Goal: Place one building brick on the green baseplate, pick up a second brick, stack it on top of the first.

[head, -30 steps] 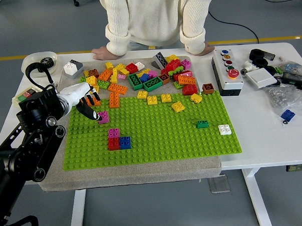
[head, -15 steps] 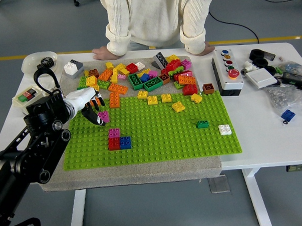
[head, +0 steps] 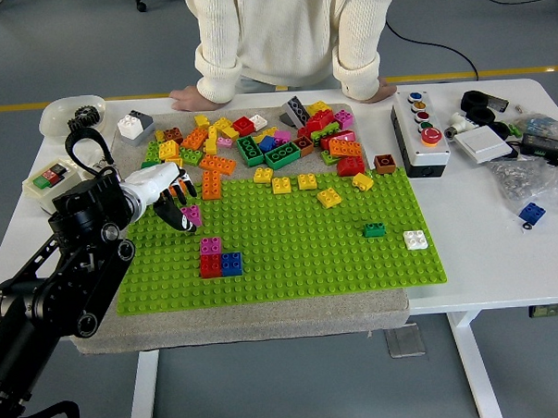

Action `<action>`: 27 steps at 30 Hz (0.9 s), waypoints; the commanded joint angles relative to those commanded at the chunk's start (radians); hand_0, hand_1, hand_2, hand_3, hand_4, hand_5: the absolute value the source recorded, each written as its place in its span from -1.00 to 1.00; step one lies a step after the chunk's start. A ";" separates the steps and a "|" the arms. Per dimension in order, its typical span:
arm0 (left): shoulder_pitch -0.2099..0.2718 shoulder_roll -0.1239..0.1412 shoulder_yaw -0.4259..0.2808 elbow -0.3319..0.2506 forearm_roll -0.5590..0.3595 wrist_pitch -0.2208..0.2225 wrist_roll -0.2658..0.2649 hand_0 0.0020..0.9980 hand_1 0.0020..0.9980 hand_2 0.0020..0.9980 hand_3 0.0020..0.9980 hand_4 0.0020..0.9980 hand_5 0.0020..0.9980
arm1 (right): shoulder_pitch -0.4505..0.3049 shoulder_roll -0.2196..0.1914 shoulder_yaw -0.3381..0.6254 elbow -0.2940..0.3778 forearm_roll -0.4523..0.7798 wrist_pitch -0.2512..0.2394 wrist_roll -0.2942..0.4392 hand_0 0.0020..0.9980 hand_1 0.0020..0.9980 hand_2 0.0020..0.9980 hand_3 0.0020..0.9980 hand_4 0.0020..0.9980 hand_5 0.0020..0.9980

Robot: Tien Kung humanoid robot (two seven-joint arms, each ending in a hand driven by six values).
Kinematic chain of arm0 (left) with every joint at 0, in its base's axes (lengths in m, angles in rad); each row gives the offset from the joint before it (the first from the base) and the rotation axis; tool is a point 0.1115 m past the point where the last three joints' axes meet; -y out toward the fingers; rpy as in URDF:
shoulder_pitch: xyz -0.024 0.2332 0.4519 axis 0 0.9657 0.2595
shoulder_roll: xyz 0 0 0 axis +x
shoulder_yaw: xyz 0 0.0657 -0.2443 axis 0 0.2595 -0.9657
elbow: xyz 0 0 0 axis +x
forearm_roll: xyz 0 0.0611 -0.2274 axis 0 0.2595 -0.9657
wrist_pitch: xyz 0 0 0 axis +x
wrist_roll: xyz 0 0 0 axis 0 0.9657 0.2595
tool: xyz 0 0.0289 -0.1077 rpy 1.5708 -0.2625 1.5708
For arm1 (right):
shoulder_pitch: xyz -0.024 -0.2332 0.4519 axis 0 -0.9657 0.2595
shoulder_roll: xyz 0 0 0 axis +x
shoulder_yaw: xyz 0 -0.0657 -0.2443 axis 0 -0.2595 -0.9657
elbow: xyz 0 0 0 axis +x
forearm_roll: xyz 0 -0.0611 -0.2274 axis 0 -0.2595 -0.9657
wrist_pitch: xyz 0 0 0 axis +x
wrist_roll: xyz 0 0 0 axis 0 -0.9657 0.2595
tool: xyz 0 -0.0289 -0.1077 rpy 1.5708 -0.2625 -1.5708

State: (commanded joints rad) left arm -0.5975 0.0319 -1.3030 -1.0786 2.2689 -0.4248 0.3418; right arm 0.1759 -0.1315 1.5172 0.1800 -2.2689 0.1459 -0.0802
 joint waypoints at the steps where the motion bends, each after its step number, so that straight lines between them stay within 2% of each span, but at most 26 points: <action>1: 0.000 -0.001 0.001 0.002 0.000 0.002 -0.001 0.14 0.04 0.06 0.13 0.90 -0.85 | 0.000 0.000 0.000 0.000 0.000 0.000 0.000 0.48 0.28 0.42 0.18 0.66 -0.17; 27: -0.002 -0.009 0.008 0.027 0.000 0.013 -0.016 0.13 0.02 0.03 0.09 0.87 -0.88 | 0.000 0.000 0.001 0.000 0.000 0.000 0.001 0.48 0.28 0.42 0.18 0.66 -0.17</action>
State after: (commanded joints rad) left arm -0.5995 0.0227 -1.2950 -1.0515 2.2689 -0.4113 0.3262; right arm 0.1755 -0.1318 1.5187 0.1800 -2.2689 0.1458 -0.0796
